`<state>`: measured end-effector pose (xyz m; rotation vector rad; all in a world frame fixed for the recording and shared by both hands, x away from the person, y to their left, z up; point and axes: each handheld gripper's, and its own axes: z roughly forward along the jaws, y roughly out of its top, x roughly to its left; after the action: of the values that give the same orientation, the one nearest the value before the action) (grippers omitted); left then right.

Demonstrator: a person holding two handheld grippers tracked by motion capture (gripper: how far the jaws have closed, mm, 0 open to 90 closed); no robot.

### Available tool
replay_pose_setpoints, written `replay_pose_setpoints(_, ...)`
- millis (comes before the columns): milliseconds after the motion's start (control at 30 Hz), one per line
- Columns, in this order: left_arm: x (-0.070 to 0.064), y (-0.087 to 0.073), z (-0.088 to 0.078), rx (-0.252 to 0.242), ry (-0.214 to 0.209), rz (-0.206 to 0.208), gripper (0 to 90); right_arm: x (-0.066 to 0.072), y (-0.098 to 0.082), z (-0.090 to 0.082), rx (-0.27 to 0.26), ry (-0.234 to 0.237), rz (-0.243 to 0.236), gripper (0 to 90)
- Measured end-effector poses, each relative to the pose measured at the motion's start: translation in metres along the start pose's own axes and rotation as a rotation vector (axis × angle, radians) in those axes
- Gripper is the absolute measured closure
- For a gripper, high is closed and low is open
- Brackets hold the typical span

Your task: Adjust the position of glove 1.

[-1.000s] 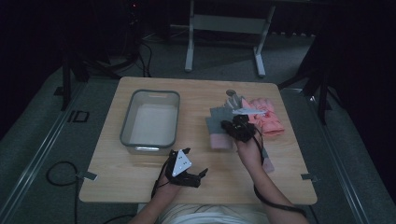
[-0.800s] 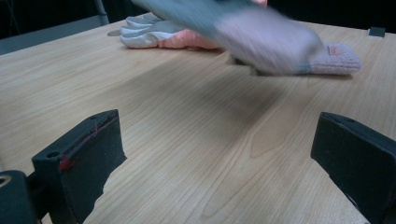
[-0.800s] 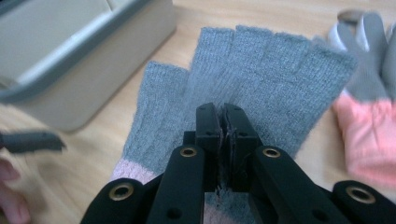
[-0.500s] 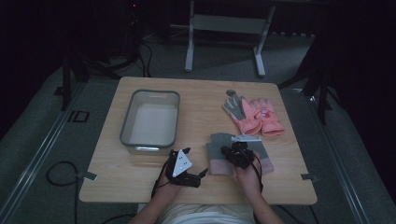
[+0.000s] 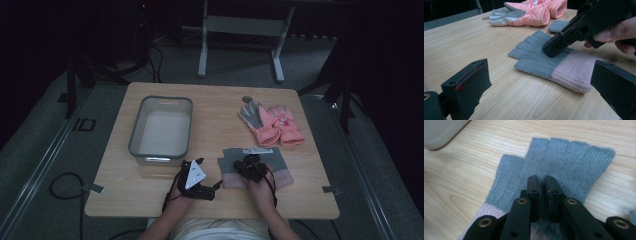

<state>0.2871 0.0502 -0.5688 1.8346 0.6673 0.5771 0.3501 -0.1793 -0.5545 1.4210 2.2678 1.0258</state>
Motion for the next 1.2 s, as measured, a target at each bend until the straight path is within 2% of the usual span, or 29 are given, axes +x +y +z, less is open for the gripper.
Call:
replay_pose_setpoints(67,0.000,0.000,0.000,-0.001,0.001,0.001,1.8,0.000,0.000,0.000,0.002,0.002,-0.004,80.2)
replay_pose_setpoints(100,0.000,0.000,0.000,-0.003,0.002,-0.002,1.8,0.000,0.001,0.000,0.007,0.006,-0.013,76.1)
replay_pose_setpoints(133,0.000,0.000,0.000,-0.003,0.002,-0.002,1.8,0.000,0.001,0.000,0.007,0.006,-0.013,76.1)
replay_pose_setpoints(167,0.000,0.000,0.000,-0.004,0.001,-0.004,1.8,-0.001,0.003,-0.001,0.010,0.012,-0.015,71.1)
replay_pose_setpoints(233,0.000,0.000,0.000,-0.004,-0.001,-0.004,1.8,-0.002,0.007,-0.007,0.003,0.005,-0.036,69.0)
replay_pose_setpoints(333,0.000,0.000,0.000,-0.002,-0.004,-0.002,1.8,-0.010,0.014,-0.021,-0.033,0.031,-0.091,62.2)
replay_pose_setpoints(400,0.000,0.000,0.000,-0.001,-0.003,-0.001,1.8,-0.019,0.017,-0.030,-0.055,0.039,-0.124,63.1)
replay_pose_setpoints(500,0.000,0.000,0.000,-0.002,-0.002,-0.003,1.8,-0.041,0.019,-0.044,-0.063,0.030,-0.181,63.1)
replay_pose_setpoints(533,0.000,0.000,0.000,-0.002,-0.002,-0.003,1.8,-0.041,0.019,-0.044,-0.063,0.030,-0.181,63.1)
replay_pose_setpoints(567,0.000,0.000,0.000,-0.002,-0.002,-0.003,1.8,-0.047,0.019,-0.047,-0.064,0.023,-0.191,63.1)
replay_pose_setpoints(600,0.000,0.000,0.000,-0.005,0.000,-0.005,1.8,-0.063,0.018,-0.055,-0.052,0.016,-0.197,65.4)
replay_pose_setpoints(700,0.000,0.000,0.000,-0.005,-0.001,-0.005,1.8,-0.084,0.012,-0.066,-0.054,0.026,-0.191,66.7)
replay_pose_setpoints(733,0.000,0.000,0.000,-0.005,-0.001,-0.005,1.8,-0.084,0.012,-0.066,-0.054,0.026,-0.191,66.7)
replay_pose_setpoints(767,0.000,0.000,0.000,-0.005,-0.001,-0.005,1.8,-0.091,0.010,-0.069,-0.051,0.028,-0.193,66.7)
replay_pose_setpoints(800,0.000,0.000,0.000,-0.007,0.000,-0.004,1.8,-0.106,0.006,-0.072,-0.028,0.028,-0.201,66.8)
replay_pose_setpoints(900,0.000,0.000,0.000,-0.006,0.002,-0.001,1.8,-0.120,0.000,-0.073,-0.002,0.041,-0.229,66.5)
replay_pose_setpoints(1000,0.000,0.000,0.000,-0.007,0.002,0.000,1.8,-0.123,-0.001,-0.072,0.004,0.043,-0.240,66.3)
replay_pose_setpoints(1033,0.000,0.000,0.000,-0.006,0.002,-0.001,1.8,-0.129,-0.004,-0.066,0.025,0.045,-0.274,65.7)
replay_pose_setpoints(1167,0.000,0.000,0.000,-0.004,0.002,0.000,1.8,-0.132,-0.005,-0.061,0.035,0.057,-0.281,65.4)
replay_pose_setpoints(1200,0.000,0.000,0.000,-0.007,0.003,0.001,1.8,-0.134,-0.008,-0.054,0.072,0.062,-0.285,65.7)
